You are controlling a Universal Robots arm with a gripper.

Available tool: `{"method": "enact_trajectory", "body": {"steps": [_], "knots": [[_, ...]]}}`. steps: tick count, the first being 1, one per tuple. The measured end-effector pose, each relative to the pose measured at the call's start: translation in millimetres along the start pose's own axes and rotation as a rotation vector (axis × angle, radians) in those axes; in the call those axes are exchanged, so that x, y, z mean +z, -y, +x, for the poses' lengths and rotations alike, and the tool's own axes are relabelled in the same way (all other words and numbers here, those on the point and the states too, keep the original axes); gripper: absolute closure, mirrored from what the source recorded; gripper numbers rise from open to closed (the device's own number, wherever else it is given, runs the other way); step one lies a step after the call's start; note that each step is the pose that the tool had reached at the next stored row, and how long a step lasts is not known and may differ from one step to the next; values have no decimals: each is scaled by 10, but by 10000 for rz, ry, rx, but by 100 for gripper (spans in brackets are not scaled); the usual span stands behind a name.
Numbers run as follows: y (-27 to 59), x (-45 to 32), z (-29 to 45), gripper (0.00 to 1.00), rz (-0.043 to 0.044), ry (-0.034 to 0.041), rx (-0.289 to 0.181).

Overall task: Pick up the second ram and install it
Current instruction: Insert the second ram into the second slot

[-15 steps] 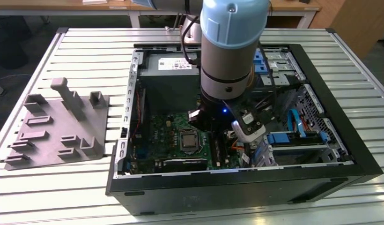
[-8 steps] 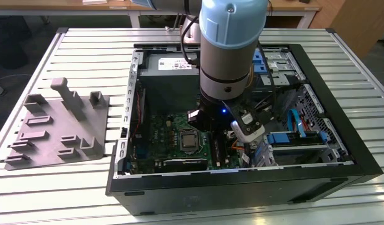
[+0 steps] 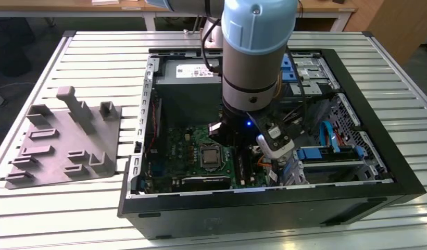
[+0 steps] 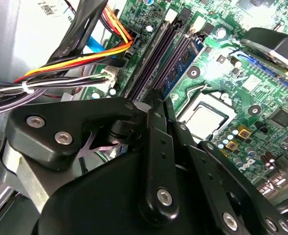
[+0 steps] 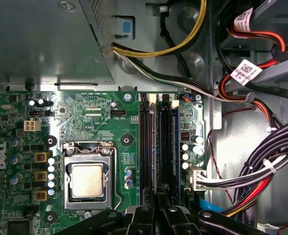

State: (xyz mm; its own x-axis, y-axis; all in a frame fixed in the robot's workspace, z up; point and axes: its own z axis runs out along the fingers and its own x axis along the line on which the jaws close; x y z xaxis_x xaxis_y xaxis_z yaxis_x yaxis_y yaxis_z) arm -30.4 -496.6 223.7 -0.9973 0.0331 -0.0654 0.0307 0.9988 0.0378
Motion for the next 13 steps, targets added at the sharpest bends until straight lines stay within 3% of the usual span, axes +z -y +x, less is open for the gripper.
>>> {"method": "enact_trajectory", "body": {"steps": [13], "knots": [[-17, 30, 0, 86, 33, -1, -2]]}}
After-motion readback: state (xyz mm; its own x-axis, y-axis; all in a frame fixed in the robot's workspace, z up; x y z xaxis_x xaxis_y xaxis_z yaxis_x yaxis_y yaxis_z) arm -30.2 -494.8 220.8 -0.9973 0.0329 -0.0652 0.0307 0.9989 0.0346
